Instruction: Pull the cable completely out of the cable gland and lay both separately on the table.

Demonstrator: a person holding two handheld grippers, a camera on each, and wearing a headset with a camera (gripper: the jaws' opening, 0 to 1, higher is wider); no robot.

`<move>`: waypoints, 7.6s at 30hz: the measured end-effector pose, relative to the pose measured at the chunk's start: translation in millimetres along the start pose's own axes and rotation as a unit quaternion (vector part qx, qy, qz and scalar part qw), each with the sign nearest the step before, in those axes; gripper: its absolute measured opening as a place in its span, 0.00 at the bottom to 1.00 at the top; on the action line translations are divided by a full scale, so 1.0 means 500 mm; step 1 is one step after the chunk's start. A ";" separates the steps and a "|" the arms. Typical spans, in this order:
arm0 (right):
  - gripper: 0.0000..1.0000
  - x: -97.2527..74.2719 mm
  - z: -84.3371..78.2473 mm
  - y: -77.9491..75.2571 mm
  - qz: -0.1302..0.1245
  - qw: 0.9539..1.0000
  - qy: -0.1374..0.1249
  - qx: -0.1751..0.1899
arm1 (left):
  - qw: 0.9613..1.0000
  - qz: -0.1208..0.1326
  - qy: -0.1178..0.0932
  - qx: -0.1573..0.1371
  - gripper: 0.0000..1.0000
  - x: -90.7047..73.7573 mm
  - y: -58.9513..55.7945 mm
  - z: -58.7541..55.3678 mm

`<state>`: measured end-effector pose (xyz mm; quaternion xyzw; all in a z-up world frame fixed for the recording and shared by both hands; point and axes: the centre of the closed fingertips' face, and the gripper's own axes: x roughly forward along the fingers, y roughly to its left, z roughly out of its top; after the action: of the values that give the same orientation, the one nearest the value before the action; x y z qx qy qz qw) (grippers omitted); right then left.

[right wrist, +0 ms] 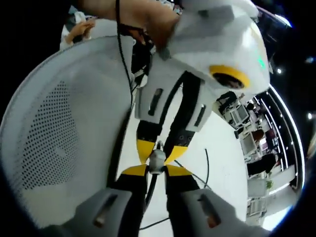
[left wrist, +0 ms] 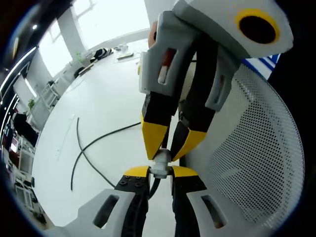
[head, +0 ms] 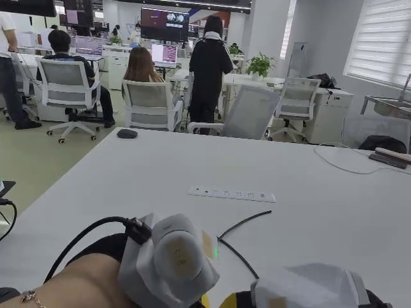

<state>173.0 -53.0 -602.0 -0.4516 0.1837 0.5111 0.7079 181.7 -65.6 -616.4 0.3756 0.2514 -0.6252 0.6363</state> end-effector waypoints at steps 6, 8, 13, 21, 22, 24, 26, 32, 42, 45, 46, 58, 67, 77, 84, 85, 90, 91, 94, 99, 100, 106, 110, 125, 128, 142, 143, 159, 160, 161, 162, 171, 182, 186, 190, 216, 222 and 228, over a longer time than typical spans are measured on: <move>0.18 -0.023 -0.009 -0.016 0.057 0.977 -0.049 0.199 | 0.998 0.039 0.003 0.038 0.17 -0.005 0.007 0.004; 0.17 -0.026 -0.012 -0.016 0.072 0.966 -0.059 0.242 | 0.997 0.052 0.003 0.057 0.17 -0.008 0.011 0.005; 0.21 -0.020 -0.007 -0.020 0.115 0.911 -0.107 0.382 | 0.992 0.079 0.007 0.100 0.17 -0.016 0.007 0.011; 0.12 -0.015 0.008 -0.022 0.129 0.887 -0.128 0.424 | 0.990 0.086 0.010 0.113 0.17 -0.019 0.013 0.017; 0.12 -0.015 0.009 -0.021 0.129 0.888 -0.127 0.423 | 0.990 0.085 0.011 0.112 0.17 -0.019 0.013 0.016; 0.12 -0.015 0.011 -0.019 0.122 0.897 -0.126 0.405 | 0.990 0.083 0.012 0.111 0.17 -0.019 0.013 0.015; 0.12 -0.014 0.010 -0.019 0.112 0.910 -0.119 0.381 | 0.991 0.081 0.013 0.107 0.17 -0.020 0.013 0.014; 0.11 -0.011 0.010 -0.027 0.074 0.942 -0.095 0.312 | 0.993 0.079 0.014 0.089 0.17 -0.020 0.023 0.013; 0.11 -0.013 0.011 -0.026 0.021 0.984 -0.054 0.166 | 0.997 0.052 0.009 0.053 0.17 -0.021 0.023 0.014; 0.11 -0.013 0.012 -0.022 0.008 0.993 -0.040 0.114 | 0.998 0.044 0.006 0.043 0.17 -0.020 0.018 0.014; 0.11 -0.013 0.011 -0.020 0.007 0.993 -0.039 0.116 | 0.998 0.042 0.005 0.041 0.17 -0.020 0.017 0.015; 0.20 -0.040 -0.021 -0.032 -0.022 0.967 -0.071 0.243 | 0.998 0.066 -0.018 0.003 0.17 -0.031 0.031 0.018; 0.20 -0.046 -0.023 -0.028 -0.039 0.963 -0.076 0.256 | 0.995 0.093 -0.027 0.016 0.17 -0.038 0.031 0.030; 0.16 -0.041 -0.010 -0.020 -0.043 0.974 -0.063 0.214 | 0.995 0.092 -0.032 0.016 0.17 -0.037 0.016 0.036; 0.15 -0.046 -0.019 -0.019 -0.047 0.978 -0.044 0.197 | 0.995 0.095 -0.018 0.029 0.17 -0.029 0.011 0.031; 0.14 -0.047 -0.017 -0.019 -0.047 0.979 -0.043 0.194 | 0.995 0.095 -0.017 0.030 0.17 -0.028 0.011 0.031; 0.05 -0.051 -0.023 -0.020 -0.046 0.983 -0.025 0.174 | 0.994 0.098 -0.013 0.044 0.17 -0.019 0.011 0.034; 0.05 -0.051 -0.026 -0.019 -0.044 0.984 -0.021 0.172 | 0.994 0.098 -0.012 0.046 0.17 -0.018 0.012 0.034; 0.04 -0.052 -0.032 -0.015 -0.043 0.985 -0.014 0.169 | 0.994 0.095 -0.013 0.051 0.17 -0.014 0.011 0.036; 0.03 -0.056 -0.043 -0.015 -0.048 0.985 -0.012 0.166 | 0.994 0.094 -0.014 0.051 0.17 -0.010 0.015 0.036; 0.03 -0.057 -0.048 -0.013 -0.048 0.985 -0.008 0.166 | 0.994 0.097 -0.007 0.054 0.17 -0.009 0.018 0.030; 0.03 -0.072 -0.086 -0.003 -0.051 0.983 0.005 0.177 | 0.994 0.096 -0.004 0.043 0.17 -0.009 0.022 0.010; 0.02 -0.087 -0.139 0.000 -0.064 0.981 0.039 0.178 | 0.994 0.099 0.004 0.035 0.17 -0.010 0.027 -0.009; 0.05 -0.102 -0.309 0.023 -0.066 0.941 0.152 0.295 | 0.995 0.095 0.015 0.029 0.17 -0.017 0.008 -0.021; 0.07 -0.096 -0.301 0.033 -0.051 0.940 0.160 0.298 | 0.995 0.094 0.020 0.026 0.17 -0.016 0.003 -0.023; 0.24 -0.041 -0.043 0.028 0.033 0.958 -0.011 0.285 | 0.995 0.091 0.027 0.019 0.17 -0.014 -0.003 -0.021; 0.23 -0.038 -0.019 0.017 0.025 0.959 -0.028 0.280 | 0.995 0.091 0.027 0.019 0.17 -0.013 -0.004 -0.021; 0.04 -0.024 -0.018 0.015 0.008 0.973 -0.013 0.232 | 0.996 0.089 0.017 0.017 0.17 -0.012 -0.009 -0.013; 0.04 -0.026 -0.018 0.015 0.008 0.972 -0.014 0.235 | 0.996 0.089 0.016 0.016 0.17 -0.012 -0.009 -0.012; 0.04 -0.028 -0.020 0.014 0.007 0.972 -0.016 0.236 | 0.996 0.089 0.014 0.016 0.17 -0.012 -0.009 -0.009; 0.04 -0.029 -0.020 0.014 0.006 0.971 -0.016 0.237 | 0.996 0.089 0.012 0.016 0.17 -0.013 -0.008 -0.008; 0.04 -0.031 -0.025 0.003 -0.005 0.971 -0.018 0.239 | 0.996 0.090 0.003 0.017 0.17 -0.013 0.003 0.003; 0.04 -0.055 -0.011 -0.070 -0.038 0.973 -0.029 0.226 | 0.993 0.114 -0.002 0.036 0.17 -0.055 0.062 0.038; 0.11 -0.067 -0.014 -0.107 -0.062 0.976 -0.016 0.207 | 0.989 0.138 -0.016 0.043 0.17 -0.094 0.102 0.068; 0.08 -0.087 0.001 -0.146 -0.092 0.971 -0.041 0.215 | 0.985 0.162 -0.018 0.058 0.17 -0.127 0.134 0.090; 0.09 -0.149 0.052 -0.216 -0.145 0.978 -0.047 0.141 | 0.976 0.203 -0.044 0.070 0.17 -0.180 0.160 0.139; 0.03 -0.145 0.053 -0.207 -0.137 0.982 -0.037 0.122 | 0.976 0.203 -0.042 0.072 0.17 -0.179 0.157 0.139; 0.03 -0.148 0.034 -0.202 -0.134 0.983 -0.029 0.123 | 0.975 0.206 -0.035 0.070 0.17 -0.176 0.158 0.125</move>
<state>229.0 -87.5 -494.0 -0.3670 0.1626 0.3982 0.8248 241.9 -66.9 -496.8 0.4409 0.1023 -0.5094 0.7319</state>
